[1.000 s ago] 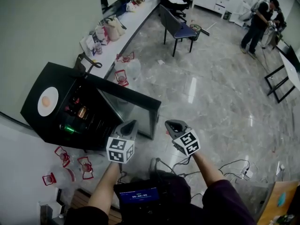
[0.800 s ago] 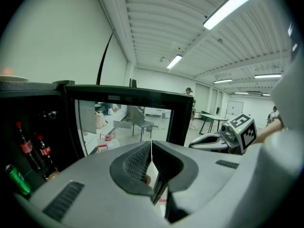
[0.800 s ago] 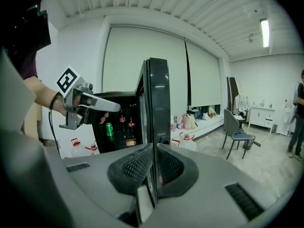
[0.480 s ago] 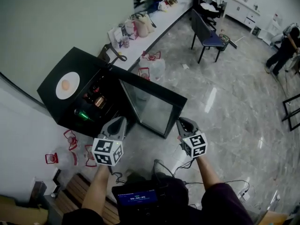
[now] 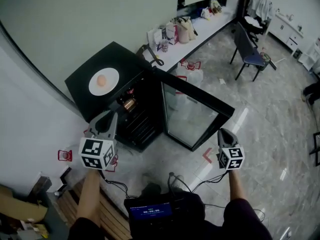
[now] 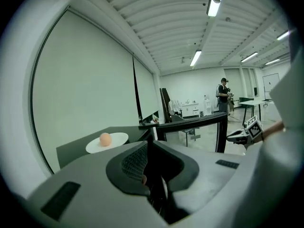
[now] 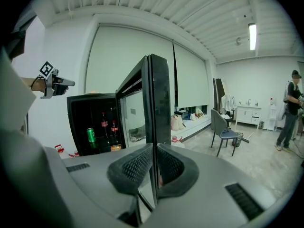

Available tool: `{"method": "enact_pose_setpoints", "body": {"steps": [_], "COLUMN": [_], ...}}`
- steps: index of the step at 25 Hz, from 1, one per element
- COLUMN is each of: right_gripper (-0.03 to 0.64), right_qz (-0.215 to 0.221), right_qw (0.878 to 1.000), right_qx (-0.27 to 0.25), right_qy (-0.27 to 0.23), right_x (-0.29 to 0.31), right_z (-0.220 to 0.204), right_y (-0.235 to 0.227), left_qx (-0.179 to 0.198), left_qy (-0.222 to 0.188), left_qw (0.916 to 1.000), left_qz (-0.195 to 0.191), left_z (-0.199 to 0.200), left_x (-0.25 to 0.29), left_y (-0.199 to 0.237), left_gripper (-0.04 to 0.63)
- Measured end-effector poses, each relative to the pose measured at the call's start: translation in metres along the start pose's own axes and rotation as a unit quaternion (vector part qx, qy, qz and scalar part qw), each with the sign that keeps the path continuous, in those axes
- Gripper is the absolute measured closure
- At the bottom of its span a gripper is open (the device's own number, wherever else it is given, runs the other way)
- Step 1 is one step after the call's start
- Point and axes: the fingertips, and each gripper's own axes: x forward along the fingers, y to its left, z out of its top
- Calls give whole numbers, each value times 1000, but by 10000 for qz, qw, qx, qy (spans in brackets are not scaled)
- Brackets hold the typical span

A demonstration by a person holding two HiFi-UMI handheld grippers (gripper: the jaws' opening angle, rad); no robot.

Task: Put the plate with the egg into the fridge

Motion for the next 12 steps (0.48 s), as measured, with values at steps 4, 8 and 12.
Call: {"method": "enact_pose_setpoints", "body": {"steps": [4, 8, 12], "right_gripper": [606, 600, 592], "right_qz": [-470, -225, 380], "right_qw": [9987, 9973, 9764], "right_qx": [183, -699, -2106], "right_qy": [8, 26, -280], "right_x": [-8, -10, 19], "right_z": [2, 22, 74], "right_y": [-4, 55, 155], "left_qx": [263, 491, 599], "left_qy": [-1, 162, 533], "left_qw": [9996, 9986, 9962], "left_qz": [58, -75, -341], "left_z": [5, 3, -5], "left_x": [0, 11, 33], "left_y": [45, 98, 153], "left_gripper": [584, 584, 584]}}
